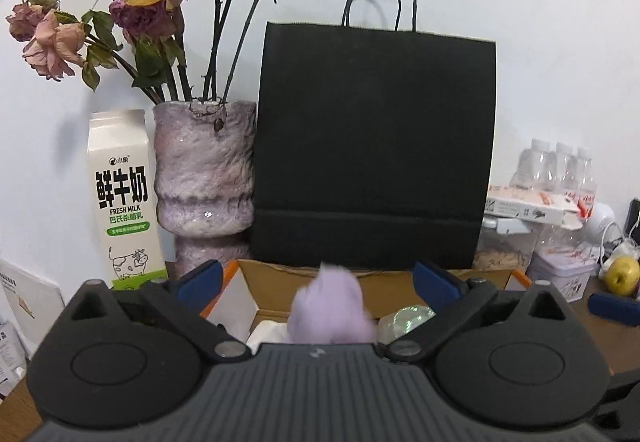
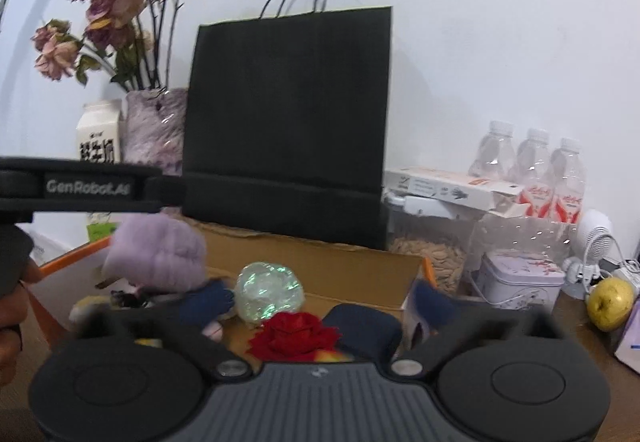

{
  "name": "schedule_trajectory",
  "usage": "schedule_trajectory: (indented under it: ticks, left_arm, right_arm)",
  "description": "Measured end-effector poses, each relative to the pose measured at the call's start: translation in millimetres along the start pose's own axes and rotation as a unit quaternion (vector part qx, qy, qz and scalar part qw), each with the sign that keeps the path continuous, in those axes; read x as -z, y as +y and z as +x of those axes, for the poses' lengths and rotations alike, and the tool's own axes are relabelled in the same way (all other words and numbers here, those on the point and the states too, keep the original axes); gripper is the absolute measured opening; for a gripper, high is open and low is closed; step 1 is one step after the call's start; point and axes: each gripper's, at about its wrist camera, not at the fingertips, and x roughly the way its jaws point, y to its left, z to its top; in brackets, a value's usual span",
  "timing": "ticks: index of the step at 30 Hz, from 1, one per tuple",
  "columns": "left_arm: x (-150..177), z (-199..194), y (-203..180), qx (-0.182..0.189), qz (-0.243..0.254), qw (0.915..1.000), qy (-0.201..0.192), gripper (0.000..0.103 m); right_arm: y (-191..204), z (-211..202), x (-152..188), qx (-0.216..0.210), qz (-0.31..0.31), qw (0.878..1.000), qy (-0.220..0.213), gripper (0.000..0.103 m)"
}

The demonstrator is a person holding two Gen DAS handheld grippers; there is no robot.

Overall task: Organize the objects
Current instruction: 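Lower the headband and soap bar into the red box and open both tools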

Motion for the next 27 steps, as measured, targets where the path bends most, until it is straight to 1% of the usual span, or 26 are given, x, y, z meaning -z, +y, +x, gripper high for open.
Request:
schedule_trajectory:
  ticks: [6, 13, 22, 27]
  left_arm:
    - [1.4, -1.6, 1.5, 0.001, 0.004, 1.0, 0.004, 0.103]
    - [3.4, -19.4, 2.3, 0.007, 0.012, 0.9999, 0.003, 0.103]
    - [13.7, -68.9, 7.3, 0.024, 0.02, 0.9995, 0.005, 0.103]
    - [22.8, -101.6, 11.8, 0.035, 0.024, 0.999, 0.015, 0.103]
  right_arm:
    - [-4.6, -0.9, -2.1, 0.001, 0.015, 1.0, 0.007, 0.103]
    - [-9.9, -13.4, -7.0, -0.002, 0.035, 0.999, 0.007, 0.103]
    - [-8.3, -55.6, -3.2, -0.003, 0.036, 0.999, 0.008, 0.103]
    - [-3.8, -86.9, 3.5, -0.006, 0.033, 0.999, 0.013, 0.103]
